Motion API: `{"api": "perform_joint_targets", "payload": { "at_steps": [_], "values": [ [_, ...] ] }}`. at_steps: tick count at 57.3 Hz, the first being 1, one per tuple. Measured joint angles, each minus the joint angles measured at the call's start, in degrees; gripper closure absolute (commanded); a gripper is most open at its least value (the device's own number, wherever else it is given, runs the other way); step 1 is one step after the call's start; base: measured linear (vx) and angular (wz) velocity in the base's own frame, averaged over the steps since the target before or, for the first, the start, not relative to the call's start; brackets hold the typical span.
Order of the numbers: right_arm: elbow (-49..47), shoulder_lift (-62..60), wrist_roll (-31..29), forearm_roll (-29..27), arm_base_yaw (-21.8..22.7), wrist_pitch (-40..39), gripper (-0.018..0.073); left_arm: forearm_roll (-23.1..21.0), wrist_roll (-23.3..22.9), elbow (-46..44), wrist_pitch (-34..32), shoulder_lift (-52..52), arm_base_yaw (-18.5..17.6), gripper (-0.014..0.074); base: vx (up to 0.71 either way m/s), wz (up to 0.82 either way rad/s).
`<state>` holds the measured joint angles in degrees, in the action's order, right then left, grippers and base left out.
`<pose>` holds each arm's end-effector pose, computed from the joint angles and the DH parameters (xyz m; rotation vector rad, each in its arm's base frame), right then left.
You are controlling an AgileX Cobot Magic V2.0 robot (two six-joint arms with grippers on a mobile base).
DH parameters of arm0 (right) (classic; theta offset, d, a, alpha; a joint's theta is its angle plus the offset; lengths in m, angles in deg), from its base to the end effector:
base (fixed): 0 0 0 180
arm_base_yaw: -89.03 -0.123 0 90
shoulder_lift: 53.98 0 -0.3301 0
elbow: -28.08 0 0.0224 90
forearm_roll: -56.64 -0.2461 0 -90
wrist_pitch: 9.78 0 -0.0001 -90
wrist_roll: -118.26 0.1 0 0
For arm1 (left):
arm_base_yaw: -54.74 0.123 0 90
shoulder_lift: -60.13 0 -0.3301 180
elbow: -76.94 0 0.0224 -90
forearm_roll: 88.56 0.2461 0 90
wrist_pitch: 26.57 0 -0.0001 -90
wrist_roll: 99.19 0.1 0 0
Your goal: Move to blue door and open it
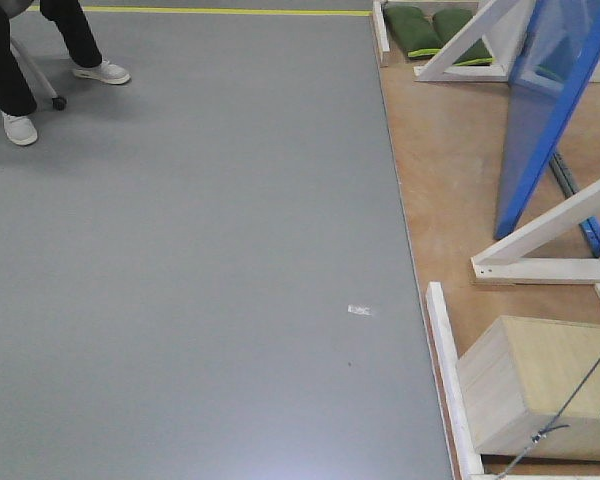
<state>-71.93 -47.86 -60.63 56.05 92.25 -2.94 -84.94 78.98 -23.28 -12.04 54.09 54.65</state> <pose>0.0156 -0.0008 0.1920 0.0686 1.6209 -0.0195 0.0139 0.0016 0.1800 0.0154 1.7510 0.0341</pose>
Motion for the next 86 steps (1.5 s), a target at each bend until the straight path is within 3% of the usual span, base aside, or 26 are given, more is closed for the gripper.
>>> {"api": "perform_joint_targets", "payload": {
  "at_steps": [86],
  "values": [
    [0.0,0.0,0.0,0.0,0.0,0.0,0.0547,0.0,0.0,0.0,0.0,0.0,0.0,0.0524,0.4,-0.02]
  ]
}}
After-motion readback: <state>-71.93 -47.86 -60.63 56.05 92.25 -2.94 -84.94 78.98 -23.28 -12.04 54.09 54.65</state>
